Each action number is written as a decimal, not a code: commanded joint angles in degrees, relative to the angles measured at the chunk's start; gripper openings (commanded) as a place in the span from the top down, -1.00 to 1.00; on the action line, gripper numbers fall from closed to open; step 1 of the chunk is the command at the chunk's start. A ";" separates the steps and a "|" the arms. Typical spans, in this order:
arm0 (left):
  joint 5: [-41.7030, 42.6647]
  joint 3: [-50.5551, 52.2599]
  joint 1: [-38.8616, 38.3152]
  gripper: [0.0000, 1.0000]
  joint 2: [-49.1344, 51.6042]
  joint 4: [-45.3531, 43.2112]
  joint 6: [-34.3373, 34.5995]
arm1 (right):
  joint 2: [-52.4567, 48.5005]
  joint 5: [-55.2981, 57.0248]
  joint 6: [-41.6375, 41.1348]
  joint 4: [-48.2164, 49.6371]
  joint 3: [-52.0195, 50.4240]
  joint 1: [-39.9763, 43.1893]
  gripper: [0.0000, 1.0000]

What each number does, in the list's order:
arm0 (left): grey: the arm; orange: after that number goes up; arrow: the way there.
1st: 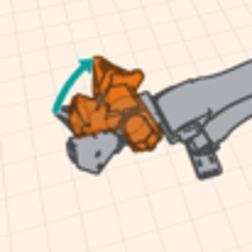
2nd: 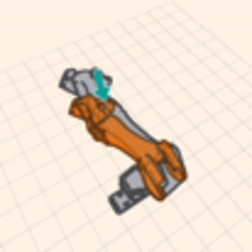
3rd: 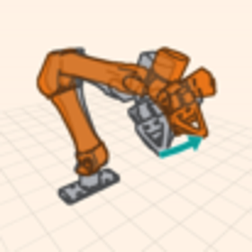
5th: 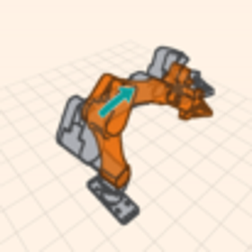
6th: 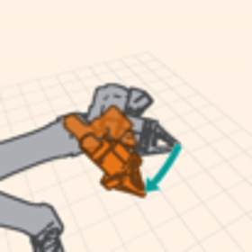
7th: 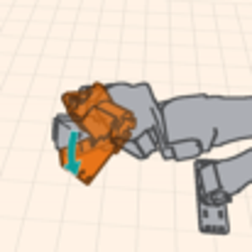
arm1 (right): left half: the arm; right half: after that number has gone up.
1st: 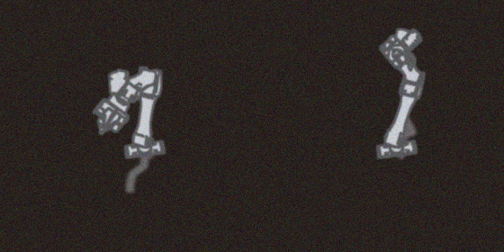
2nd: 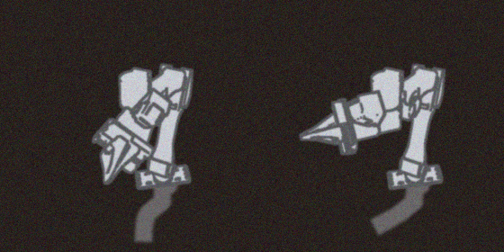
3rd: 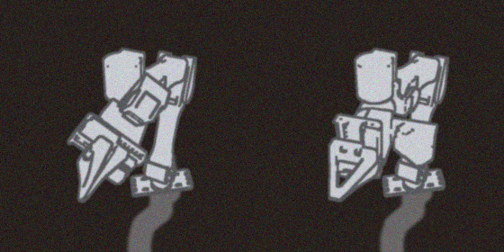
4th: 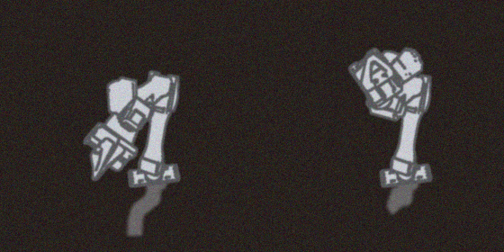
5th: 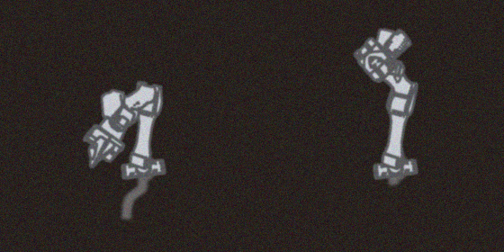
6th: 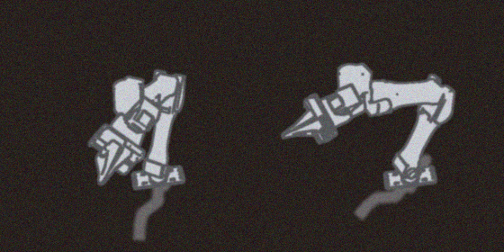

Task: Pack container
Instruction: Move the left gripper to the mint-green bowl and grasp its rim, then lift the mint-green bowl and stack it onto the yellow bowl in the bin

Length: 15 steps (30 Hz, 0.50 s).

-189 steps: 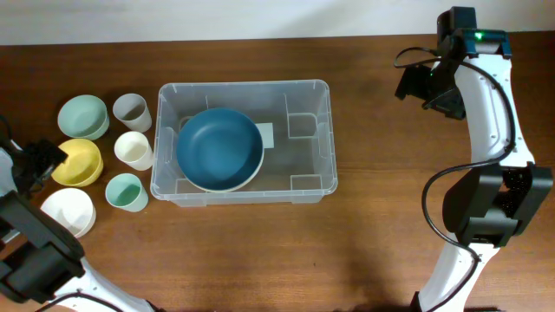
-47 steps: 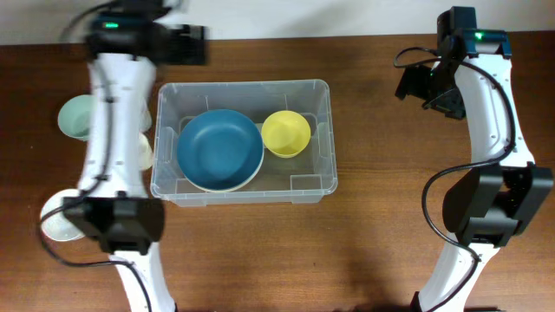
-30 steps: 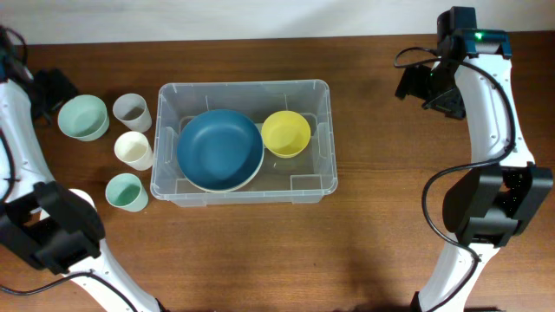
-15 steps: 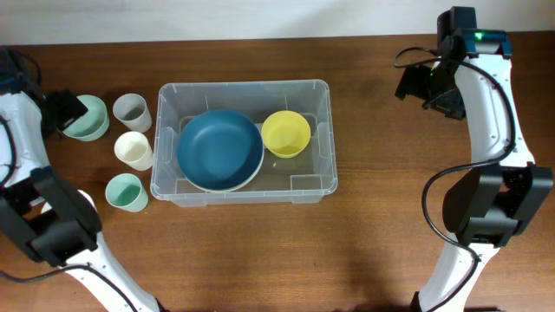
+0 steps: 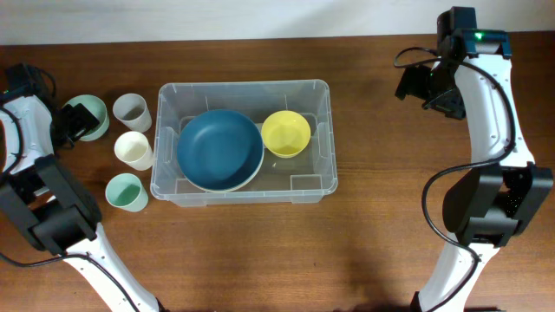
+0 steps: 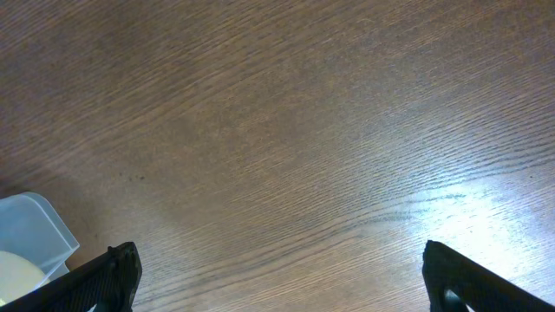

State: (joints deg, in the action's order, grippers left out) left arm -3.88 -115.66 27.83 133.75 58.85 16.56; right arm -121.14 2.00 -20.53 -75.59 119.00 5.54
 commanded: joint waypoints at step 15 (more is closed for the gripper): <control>-0.02 0.42 0.09 -0.89 2.19 -0.37 0.79 | 0.13 -0.04 0.39 0.00 -0.17 0.11 -0.98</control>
State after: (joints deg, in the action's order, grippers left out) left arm -3.88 -115.63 27.83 134.65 58.81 16.73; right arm -121.14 2.00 -20.53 -75.59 119.00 5.56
